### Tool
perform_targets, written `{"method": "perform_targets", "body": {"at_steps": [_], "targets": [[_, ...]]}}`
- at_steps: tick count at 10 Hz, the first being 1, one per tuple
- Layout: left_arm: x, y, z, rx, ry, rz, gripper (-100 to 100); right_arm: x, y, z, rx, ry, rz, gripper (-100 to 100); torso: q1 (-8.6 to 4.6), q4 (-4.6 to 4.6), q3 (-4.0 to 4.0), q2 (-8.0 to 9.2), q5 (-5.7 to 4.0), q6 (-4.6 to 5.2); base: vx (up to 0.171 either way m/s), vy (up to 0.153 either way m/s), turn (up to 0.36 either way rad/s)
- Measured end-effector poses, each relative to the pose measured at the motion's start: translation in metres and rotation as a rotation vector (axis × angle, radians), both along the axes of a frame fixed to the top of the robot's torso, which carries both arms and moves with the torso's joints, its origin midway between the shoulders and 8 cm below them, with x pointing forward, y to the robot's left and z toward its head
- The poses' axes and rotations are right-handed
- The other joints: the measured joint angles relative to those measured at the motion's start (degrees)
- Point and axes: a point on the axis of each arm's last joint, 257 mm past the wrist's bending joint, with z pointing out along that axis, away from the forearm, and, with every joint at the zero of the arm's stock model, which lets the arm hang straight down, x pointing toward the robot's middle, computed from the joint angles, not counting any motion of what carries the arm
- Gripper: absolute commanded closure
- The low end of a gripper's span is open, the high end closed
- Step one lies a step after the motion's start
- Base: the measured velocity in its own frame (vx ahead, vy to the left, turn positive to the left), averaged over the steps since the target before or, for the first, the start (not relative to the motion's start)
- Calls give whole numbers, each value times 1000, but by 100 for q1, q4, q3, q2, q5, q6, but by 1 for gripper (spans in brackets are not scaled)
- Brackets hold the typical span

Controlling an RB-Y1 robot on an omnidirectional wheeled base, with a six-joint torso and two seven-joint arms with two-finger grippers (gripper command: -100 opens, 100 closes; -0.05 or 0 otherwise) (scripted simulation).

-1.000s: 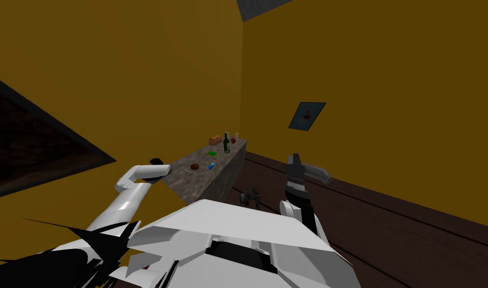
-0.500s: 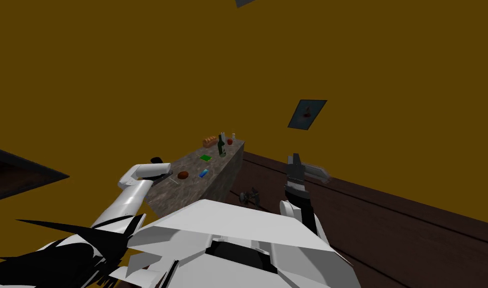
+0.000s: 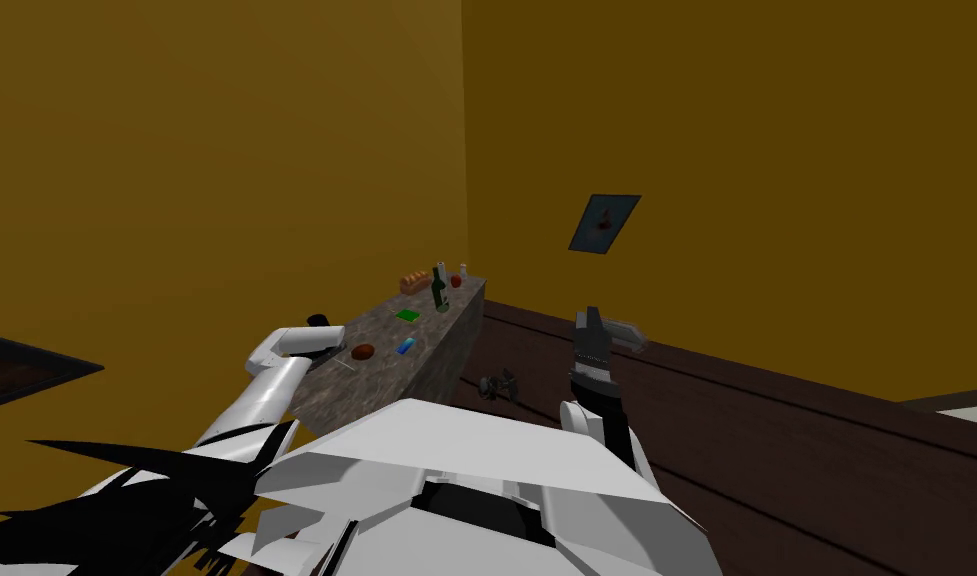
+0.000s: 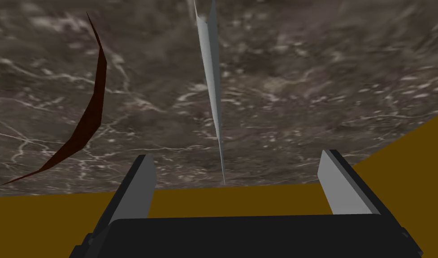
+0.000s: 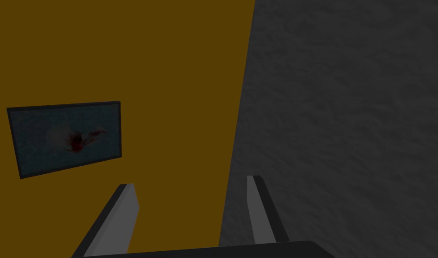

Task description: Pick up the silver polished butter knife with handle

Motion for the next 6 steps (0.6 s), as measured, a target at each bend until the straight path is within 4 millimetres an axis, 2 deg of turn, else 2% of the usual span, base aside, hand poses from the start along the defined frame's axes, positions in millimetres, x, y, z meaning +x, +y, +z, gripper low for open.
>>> {"method": "perform_targets", "body": {"at_steps": [3, 4, 5, 6], "targets": [[1, 4, -8, 0, -1, 41, -100, 0, 0, 0, 0, 0, 0, 0, -5, 1, 4, 8, 0, 0, -107, 40, -142], [1, 5, -10, 0, -2, 52, -100, 0, 0, 0, 0, 0, 0, 0, -4, 1, 4, 6, -1, -1, -44, 19, -24], [2, 5, -11, 0, -3, 54, 100, 0, 0, 0, 0, 0, 0, 0, -10, -1, -5, -10, -2, -3, -8, 4, 4], [2, 5, -11, 0, -3, 54, 100, 0, 0, 0, 0, 0, 0, 0, -15, -5, -13, -23, -3, -2, 1, 1, -24]]}}
